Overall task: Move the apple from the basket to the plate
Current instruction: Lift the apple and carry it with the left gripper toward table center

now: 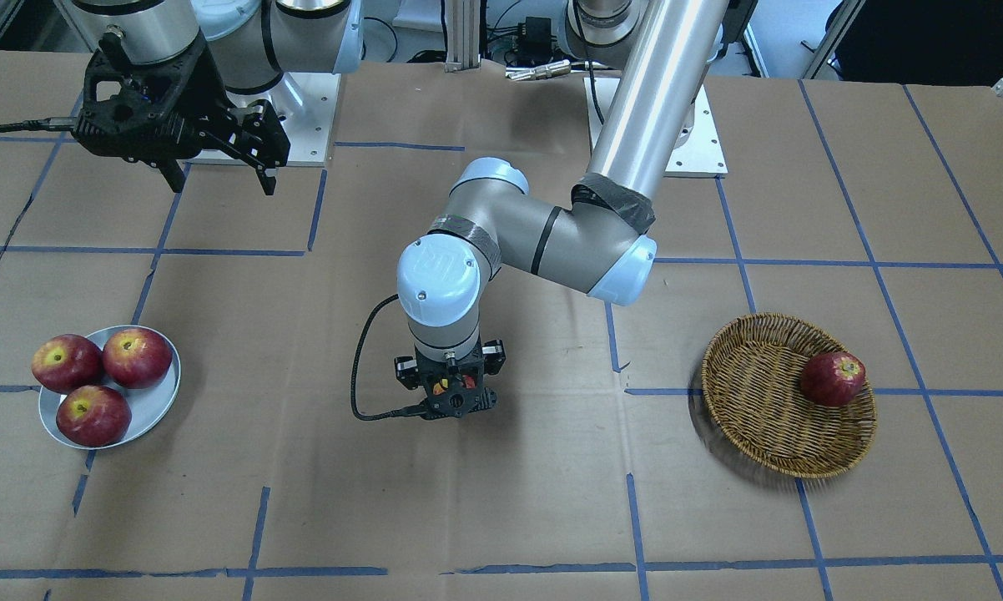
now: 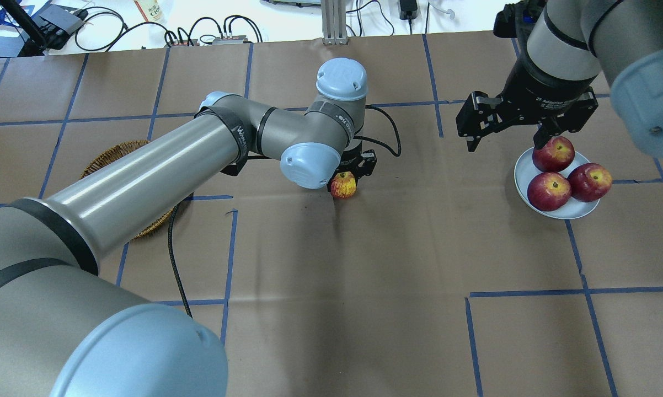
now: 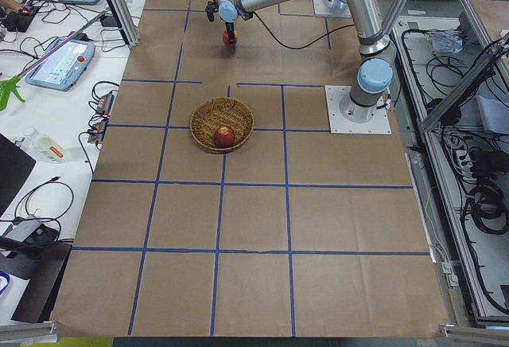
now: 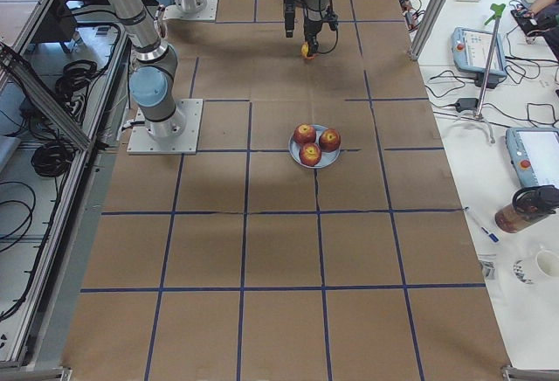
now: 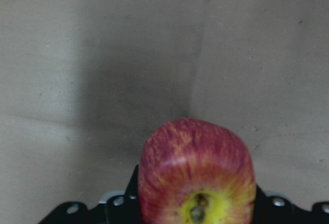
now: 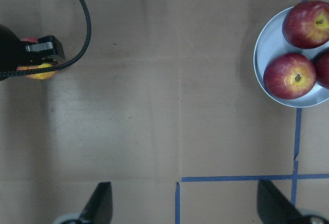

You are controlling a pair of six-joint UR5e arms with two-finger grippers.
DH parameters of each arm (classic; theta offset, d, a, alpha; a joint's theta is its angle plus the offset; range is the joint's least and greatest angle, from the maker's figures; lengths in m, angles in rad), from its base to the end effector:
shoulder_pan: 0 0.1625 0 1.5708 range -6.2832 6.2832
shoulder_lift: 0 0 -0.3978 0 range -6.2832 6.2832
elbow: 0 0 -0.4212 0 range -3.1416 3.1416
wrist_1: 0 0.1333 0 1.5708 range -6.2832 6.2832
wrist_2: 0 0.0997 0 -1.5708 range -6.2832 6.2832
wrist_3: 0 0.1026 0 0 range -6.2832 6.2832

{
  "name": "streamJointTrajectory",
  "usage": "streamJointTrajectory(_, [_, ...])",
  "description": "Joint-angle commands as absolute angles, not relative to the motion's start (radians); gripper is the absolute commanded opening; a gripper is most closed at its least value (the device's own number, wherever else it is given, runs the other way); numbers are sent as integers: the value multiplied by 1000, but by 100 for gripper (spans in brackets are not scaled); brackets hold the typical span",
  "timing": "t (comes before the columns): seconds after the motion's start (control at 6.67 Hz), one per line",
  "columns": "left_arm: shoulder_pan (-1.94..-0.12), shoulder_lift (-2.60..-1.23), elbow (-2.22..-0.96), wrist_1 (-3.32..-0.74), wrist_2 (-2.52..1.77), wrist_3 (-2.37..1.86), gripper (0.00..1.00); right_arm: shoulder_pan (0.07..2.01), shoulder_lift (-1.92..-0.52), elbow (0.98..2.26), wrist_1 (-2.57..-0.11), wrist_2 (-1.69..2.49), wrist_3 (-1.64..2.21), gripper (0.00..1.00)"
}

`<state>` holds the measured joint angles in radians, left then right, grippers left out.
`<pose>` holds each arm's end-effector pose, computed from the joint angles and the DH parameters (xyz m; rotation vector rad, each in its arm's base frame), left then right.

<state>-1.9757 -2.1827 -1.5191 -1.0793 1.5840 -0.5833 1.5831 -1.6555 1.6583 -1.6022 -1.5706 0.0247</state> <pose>-0.3883 -0.5710 0.1551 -0.2751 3.0840 0.0840 0.1393 -0.4885 0.4580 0.0195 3.1405 -0.0449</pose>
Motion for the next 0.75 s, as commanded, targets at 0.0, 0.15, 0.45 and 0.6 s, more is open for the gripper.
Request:
streamJointTrajectory(0.0, [-1977,-2184,-1522,-1078,1582,-586,58,1583,-1622,1634,-1603,-1568,25,100])
streamJointTrajectory(0.15, [-1977,-2184,-1523,-1078,1583,-591,79,1583,-1611,1620,-1601,-1568,25,100])
streamJointTrajectory(0.45, [-1980,-2178,-1535,-1078,1580,-603,99,1583,-1609,1620,-1600,-1569,25,100])
streamJointTrajectory(0.6, [-1982,-2157,-1528,-1092,1583,-600,99,1583,-1609,1620,-1600,-1569,25,100])
